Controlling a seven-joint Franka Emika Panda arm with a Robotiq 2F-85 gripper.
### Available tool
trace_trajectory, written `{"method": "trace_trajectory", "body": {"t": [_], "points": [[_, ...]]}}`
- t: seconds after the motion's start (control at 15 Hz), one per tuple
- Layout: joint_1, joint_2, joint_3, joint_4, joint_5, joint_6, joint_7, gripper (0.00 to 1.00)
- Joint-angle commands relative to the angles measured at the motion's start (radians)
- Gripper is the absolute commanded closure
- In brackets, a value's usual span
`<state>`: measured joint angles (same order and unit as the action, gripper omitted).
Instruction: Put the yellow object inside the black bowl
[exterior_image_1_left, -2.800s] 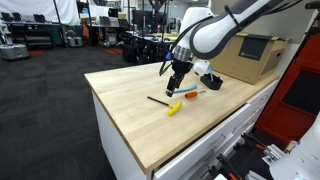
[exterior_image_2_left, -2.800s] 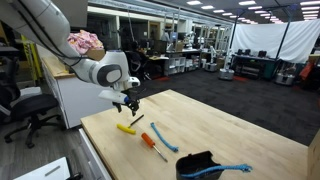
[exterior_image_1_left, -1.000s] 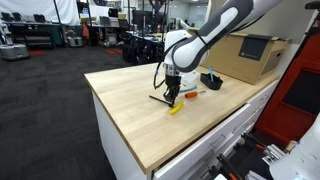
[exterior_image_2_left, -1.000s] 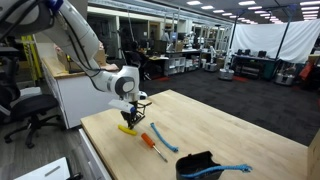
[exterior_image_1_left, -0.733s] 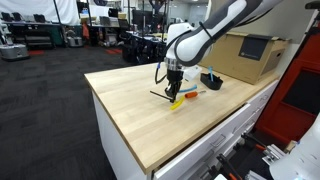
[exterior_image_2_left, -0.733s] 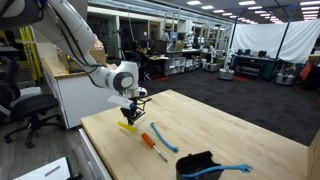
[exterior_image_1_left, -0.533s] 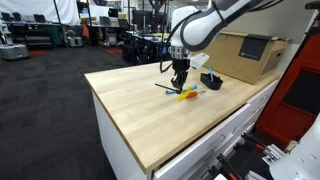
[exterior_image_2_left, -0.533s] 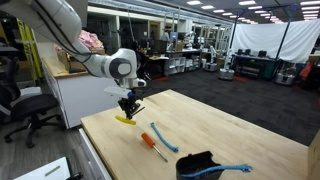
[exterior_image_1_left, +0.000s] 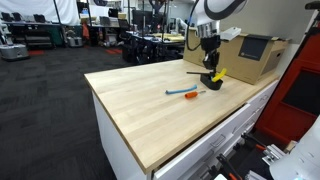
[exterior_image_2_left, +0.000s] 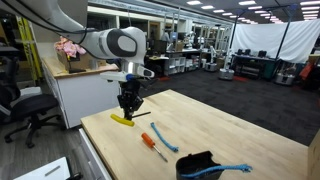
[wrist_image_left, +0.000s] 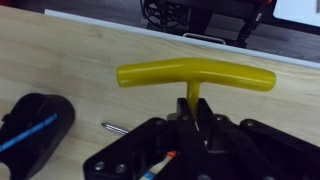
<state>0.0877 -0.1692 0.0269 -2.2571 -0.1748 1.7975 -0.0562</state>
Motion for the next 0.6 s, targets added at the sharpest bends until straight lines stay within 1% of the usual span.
{"method": "trace_trajectory", "body": {"t": [0.0,0.2,0.4,0.53], "points": [[-0.087,-0.001,-0.073,0.006,0.055,-0.003,0.0,0.97],[-0.153,0.025,-0.144,0.028,0.1,-0.018,-0.002,0.97],[-0.196,0.051,-0.184,0.055,0.103,-0.022,0.009,0.97],[-0.214,0.075,-0.198,0.082,0.094,-0.021,0.016,0.97]]}}
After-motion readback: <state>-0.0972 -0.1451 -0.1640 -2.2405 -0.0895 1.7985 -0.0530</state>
